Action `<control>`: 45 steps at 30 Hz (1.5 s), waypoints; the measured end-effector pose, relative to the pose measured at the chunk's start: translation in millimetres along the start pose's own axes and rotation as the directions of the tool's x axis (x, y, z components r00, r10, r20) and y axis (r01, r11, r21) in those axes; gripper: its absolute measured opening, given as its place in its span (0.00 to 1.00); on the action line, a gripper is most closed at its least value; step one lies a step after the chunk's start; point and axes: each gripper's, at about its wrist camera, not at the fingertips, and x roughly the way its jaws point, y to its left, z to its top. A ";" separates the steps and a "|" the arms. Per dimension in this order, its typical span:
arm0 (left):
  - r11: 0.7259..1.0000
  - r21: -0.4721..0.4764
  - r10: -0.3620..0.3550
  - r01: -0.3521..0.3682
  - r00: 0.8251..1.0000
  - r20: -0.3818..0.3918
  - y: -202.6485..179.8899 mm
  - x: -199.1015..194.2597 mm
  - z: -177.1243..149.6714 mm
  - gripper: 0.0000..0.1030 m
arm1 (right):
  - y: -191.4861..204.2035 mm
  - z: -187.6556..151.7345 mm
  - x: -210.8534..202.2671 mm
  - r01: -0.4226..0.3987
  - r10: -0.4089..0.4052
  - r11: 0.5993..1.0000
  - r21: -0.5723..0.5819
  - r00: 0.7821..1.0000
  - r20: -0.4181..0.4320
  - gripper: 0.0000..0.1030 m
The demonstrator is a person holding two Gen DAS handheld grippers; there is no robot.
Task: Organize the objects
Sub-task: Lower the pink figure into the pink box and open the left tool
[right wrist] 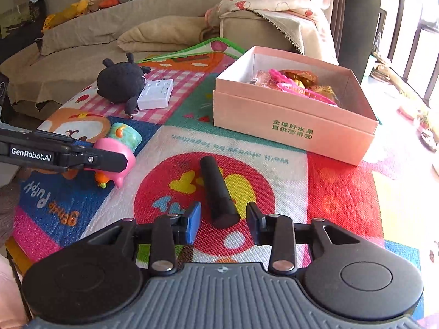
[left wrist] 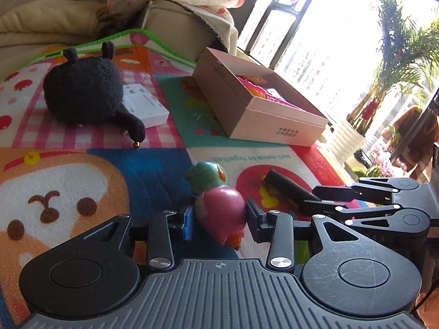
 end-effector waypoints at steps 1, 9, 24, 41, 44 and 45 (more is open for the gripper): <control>1.000 0.008 0.008 -0.008 1.000 -0.003 -1.0 0.9 0.4 0.42 | 2.0 3.1 4.5 0.008 -0.008 1.000 -0.019 1.000 0.013 0.38; 0.999 0.037 0.009 -0.008 1.000 -0.029 -12.8 -6.9 3.2 0.41 | 10.0 14.8 17.6 -0.050 0.050 0.997 -0.060 0.999 0.000 0.18; 0.985 0.082 -0.167 0.155 0.972 0.167 -73.3 27.2 146.4 0.42 | -28.0 12.8 -62.0 -0.010 -0.006 0.997 0.080 0.982 0.191 0.18; 0.997 -0.018 -0.074 0.079 0.982 0.175 -7.9 25.9 91.1 0.42 | -60.9 30.0 -50.0 -0.011 -0.025 0.978 0.208 0.985 0.169 0.18; 0.997 -0.033 -0.071 0.076 0.988 0.136 4.9 11.6 65.1 0.42 | -71.2 63.3 -52.4 -0.026 -0.025 0.972 0.232 0.976 0.215 0.18; 0.996 -0.040 -0.069 0.074 0.989 0.128 8.3 8.6 58.4 0.42 | -75.1 79.8 -51.3 -0.036 -0.021 0.970 0.240 0.973 0.230 0.18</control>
